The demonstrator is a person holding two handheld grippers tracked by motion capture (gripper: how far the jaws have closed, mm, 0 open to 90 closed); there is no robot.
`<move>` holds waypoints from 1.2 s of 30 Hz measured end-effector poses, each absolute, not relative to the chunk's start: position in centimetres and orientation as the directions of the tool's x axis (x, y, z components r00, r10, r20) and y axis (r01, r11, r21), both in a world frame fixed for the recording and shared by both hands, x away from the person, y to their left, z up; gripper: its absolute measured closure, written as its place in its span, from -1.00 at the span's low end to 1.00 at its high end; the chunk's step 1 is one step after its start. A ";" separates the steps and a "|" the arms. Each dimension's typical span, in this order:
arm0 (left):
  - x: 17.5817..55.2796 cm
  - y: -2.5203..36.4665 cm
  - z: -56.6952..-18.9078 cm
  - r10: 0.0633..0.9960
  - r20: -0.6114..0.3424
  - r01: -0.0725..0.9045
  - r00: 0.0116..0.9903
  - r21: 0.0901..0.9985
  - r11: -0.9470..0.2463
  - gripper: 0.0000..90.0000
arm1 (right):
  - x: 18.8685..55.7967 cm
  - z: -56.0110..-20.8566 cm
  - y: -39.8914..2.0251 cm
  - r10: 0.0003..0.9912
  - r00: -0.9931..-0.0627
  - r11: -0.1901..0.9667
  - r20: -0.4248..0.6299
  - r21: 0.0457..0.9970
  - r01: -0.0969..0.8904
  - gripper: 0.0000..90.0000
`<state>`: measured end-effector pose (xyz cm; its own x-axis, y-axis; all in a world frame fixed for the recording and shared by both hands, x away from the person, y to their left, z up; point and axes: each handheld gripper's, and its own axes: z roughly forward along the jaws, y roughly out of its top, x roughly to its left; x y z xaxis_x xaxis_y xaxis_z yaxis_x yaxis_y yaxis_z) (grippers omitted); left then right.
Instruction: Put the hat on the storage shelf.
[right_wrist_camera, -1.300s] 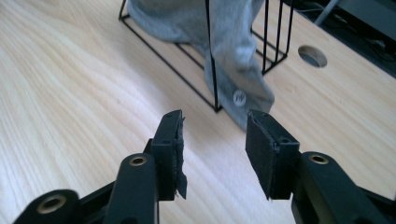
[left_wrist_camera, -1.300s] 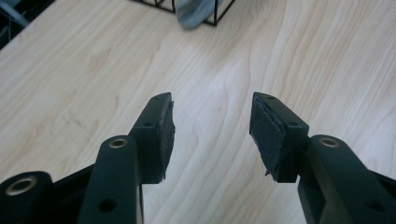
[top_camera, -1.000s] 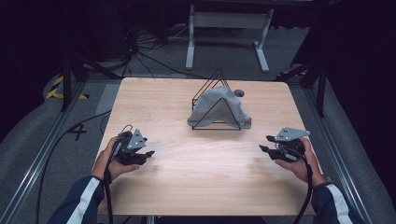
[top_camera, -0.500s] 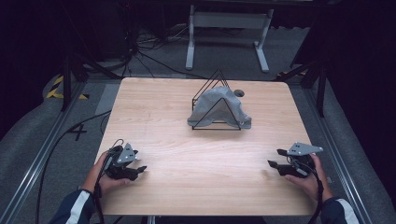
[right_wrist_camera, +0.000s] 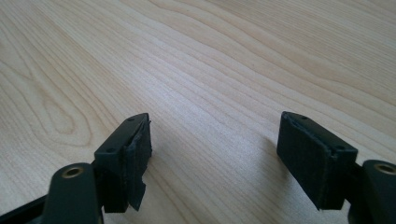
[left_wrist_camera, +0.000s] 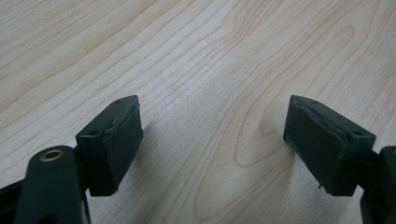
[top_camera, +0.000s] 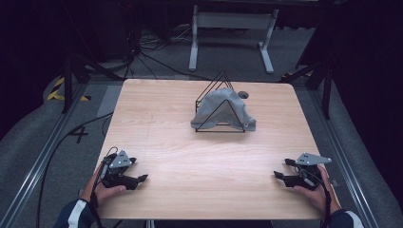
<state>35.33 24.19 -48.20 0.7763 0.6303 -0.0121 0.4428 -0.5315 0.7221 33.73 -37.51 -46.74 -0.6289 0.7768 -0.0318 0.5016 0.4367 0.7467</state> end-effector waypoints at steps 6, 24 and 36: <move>35.4 24.2 -48.2 0.638 -0.011 0.449 0.770 0.719 -0.530 -0.63 | 33.8 -46.7 -37.5 0.782 -0.623 0.434 -0.032 0.745 0.507 -0.45; 35.5 24.1 -48.2 0.641 -0.013 0.455 0.767 0.715 -0.530 -0.66 | 33.8 -46.7 -37.5 0.790 -0.613 0.427 -0.029 0.743 0.515 -0.50; 35.5 24.1 -48.2 0.642 -0.011 0.456 0.766 0.715 -0.531 -0.66 | 33.8 -46.8 -37.5 0.791 -0.612 0.426 -0.029 0.743 0.516 -0.51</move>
